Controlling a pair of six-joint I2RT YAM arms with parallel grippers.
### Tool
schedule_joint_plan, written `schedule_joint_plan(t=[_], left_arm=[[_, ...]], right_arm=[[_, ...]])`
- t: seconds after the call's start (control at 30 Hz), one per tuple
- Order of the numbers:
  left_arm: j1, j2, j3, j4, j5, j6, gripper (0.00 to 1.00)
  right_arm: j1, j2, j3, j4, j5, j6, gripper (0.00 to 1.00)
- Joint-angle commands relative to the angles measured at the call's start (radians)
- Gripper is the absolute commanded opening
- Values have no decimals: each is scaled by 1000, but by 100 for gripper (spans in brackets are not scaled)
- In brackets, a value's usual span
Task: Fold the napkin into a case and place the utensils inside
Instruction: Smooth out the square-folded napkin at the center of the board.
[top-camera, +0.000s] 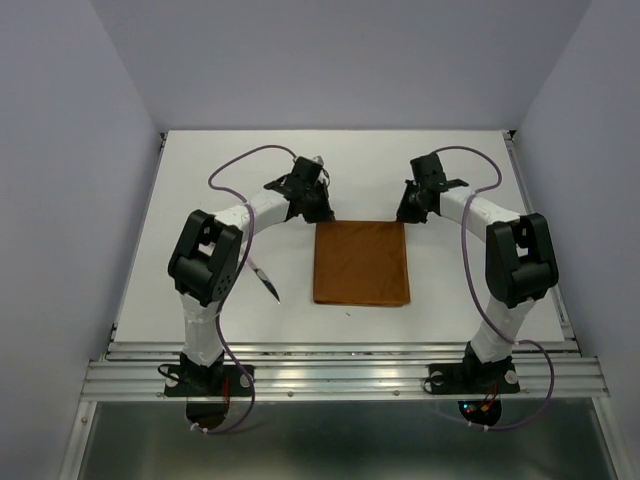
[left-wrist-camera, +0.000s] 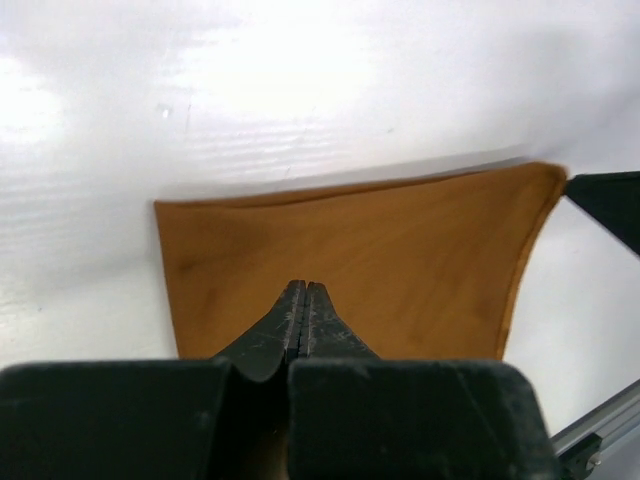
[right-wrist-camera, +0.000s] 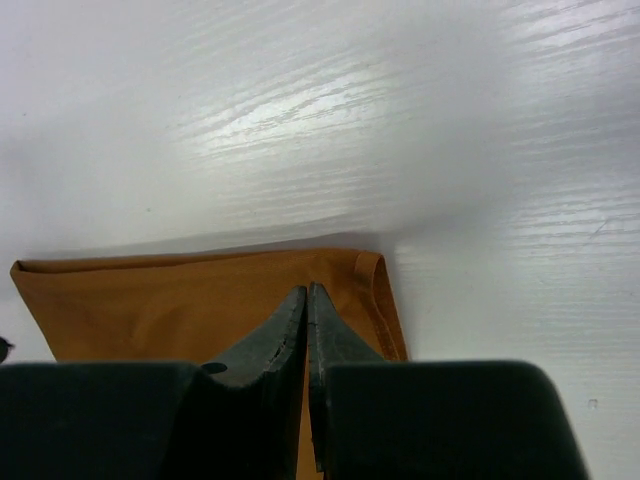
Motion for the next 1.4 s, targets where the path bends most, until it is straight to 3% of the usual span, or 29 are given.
schedule_joint_plan(t=[0.0,0.3,0.5,0.63,0.93,1.1,1.37], left_arm=[[0,18,97,-12,-12,33,0],[0,144,127,-8,-3,33,0],[0,62,148,-41,-35,50,0],[-3,-89,108,-41,51,12,0],[-110,-360,-241,-43,-10,-40,0],[-141,-473,-486,28,69,-106,0],[-155,-541,-631,107,103,-146,0]], right_arm=[[-12,29,32,5,53,-16,9],[-12,111,24,-2,95,-27,6],[-12,-38,21,-22,92,-33,7],[-12,-183,-51,-16,49,-30,8],[47,-452,-364,-15,-51,52,8],[95,-563,-478,-27,-71,107,8],[150,-604,-530,-53,-76,130,8]])
